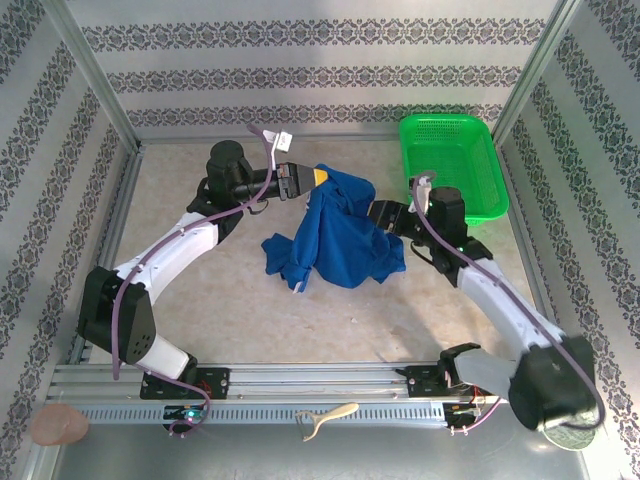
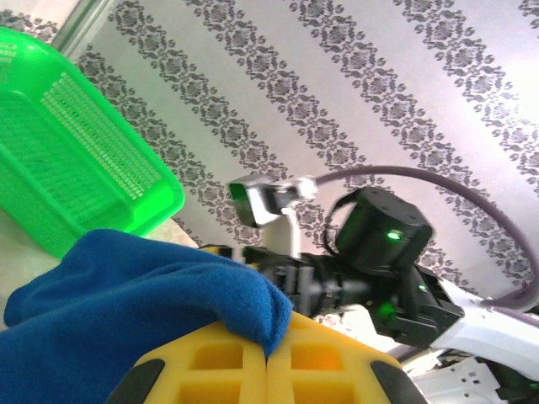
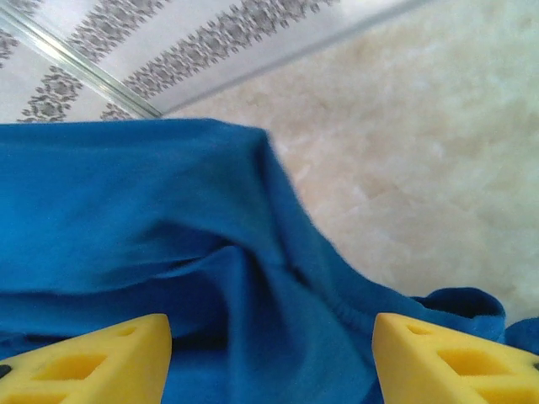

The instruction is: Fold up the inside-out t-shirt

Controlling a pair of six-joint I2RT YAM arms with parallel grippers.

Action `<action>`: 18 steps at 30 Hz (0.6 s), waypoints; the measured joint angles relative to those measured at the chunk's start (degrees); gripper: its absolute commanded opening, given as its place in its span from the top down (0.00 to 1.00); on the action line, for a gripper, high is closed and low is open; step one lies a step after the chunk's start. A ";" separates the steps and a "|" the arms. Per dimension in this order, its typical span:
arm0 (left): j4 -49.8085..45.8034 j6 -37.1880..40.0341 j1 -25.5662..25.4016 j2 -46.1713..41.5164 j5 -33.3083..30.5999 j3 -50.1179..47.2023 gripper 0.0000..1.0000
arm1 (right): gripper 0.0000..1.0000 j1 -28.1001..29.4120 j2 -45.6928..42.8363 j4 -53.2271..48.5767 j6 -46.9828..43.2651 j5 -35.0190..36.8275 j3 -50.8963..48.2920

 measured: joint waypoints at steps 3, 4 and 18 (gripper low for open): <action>1.46 -1.51 0.04 0.26 1.01 -0.09 1.00 | 0.36 4.68 -7.91 -2.97 -3.08 4.44 0.79; 1.68 -1.97 0.04 0.35 1.25 -0.09 1.00 | 0.36 6.29 -9.49 -3.61 -4.00 5.75 1.40; 4.11 -5.25 0.04 0.90 2.16 -0.35 1.00 | 0.48 14.47 11.15 -2.84 -9.53 13.46 14.97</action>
